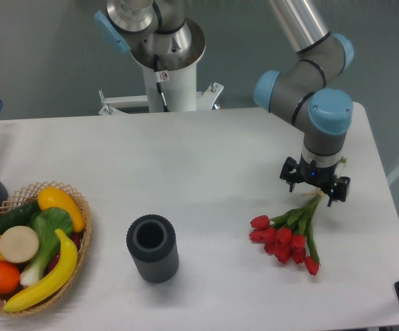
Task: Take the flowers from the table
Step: 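Lower the open gripper down onto the tulip stems, then close the gripper on the tulip stems and lift the bunch slightly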
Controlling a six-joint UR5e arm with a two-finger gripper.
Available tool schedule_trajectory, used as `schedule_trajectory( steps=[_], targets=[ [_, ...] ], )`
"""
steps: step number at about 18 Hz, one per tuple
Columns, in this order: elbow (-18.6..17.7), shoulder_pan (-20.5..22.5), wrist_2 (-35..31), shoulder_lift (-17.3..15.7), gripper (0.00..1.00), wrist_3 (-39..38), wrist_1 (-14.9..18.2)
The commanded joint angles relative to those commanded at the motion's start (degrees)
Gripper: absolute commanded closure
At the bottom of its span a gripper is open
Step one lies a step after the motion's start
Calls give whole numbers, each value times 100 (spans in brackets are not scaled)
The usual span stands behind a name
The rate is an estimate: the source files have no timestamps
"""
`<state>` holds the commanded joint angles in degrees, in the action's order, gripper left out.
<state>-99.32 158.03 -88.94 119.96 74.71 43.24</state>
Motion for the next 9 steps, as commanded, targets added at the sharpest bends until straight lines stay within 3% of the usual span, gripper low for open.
schedule_trajectory(
  steps=[9],
  targets=[
    [193, -80, 9, 203, 0, -44, -18]
  ],
)
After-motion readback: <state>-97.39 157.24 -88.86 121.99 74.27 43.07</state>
